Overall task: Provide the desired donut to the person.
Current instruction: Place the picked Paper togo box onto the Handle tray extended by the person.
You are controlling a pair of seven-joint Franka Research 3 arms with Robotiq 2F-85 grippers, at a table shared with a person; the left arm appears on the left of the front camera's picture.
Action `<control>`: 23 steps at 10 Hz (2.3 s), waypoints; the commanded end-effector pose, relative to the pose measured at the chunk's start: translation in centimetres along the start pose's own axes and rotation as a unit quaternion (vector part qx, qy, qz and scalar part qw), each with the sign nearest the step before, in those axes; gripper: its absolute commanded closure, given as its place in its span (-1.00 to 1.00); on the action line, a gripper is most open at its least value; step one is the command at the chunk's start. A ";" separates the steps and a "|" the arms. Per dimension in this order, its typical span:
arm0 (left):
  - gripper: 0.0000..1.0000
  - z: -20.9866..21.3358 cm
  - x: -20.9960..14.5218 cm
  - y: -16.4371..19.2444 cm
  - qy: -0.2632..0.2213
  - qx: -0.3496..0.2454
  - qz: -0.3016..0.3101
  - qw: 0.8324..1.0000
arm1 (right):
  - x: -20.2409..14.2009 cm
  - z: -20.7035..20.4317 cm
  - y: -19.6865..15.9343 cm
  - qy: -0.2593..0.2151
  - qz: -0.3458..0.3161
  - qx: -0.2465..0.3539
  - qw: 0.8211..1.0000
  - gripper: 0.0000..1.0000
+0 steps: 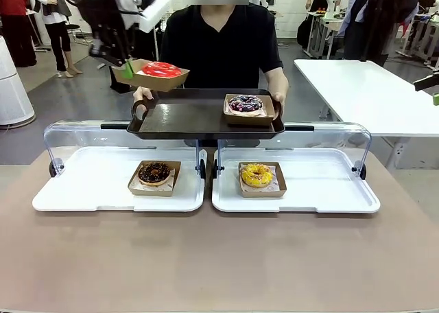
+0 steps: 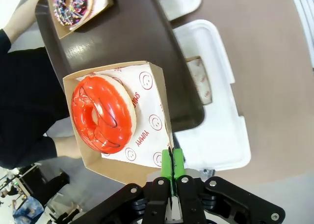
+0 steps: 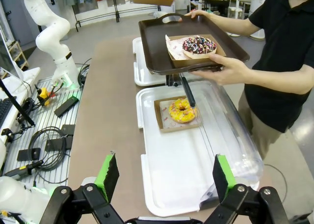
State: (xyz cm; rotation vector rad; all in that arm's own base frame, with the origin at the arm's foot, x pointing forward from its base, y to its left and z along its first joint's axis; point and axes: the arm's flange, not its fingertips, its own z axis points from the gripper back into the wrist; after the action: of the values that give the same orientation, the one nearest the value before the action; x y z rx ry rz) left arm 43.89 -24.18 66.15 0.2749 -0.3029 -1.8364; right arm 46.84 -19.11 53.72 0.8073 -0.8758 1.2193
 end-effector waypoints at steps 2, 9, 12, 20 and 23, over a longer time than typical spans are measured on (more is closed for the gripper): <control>0.98 -2.7 -0.9 3.7 -0.020 -0.009 0.052 0.998 | -0.1 0.0 0.0 -0.003 0.002 0.004 1.000 -1.00; 0.98 -9.2 -1.6 4.8 -0.061 -0.076 0.094 0.991 | -0.1 0.0 0.0 -0.003 0.002 0.004 1.000 -1.00; 0.98 -10.4 -1.8 5.4 -0.050 -0.076 0.091 0.992 | -0.1 0.0 0.0 -0.003 0.002 0.004 1.000 -1.00; -0.46 -10.6 -2.1 5.5 -0.036 -0.060 0.068 0.995 | -0.1 0.0 0.0 -0.003 0.002 0.004 1.000 -1.00; -1.00 -10.6 -2.0 5.4 -0.037 -0.070 0.066 0.995 | -0.1 0.0 0.0 -0.003 0.002 0.004 1.000 -1.00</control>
State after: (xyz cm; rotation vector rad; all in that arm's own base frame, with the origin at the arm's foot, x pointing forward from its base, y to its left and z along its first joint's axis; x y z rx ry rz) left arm 52.73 -24.53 57.88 0.0797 -0.2502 -1.7194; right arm 46.83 -19.12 53.72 0.8073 -0.8759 1.2190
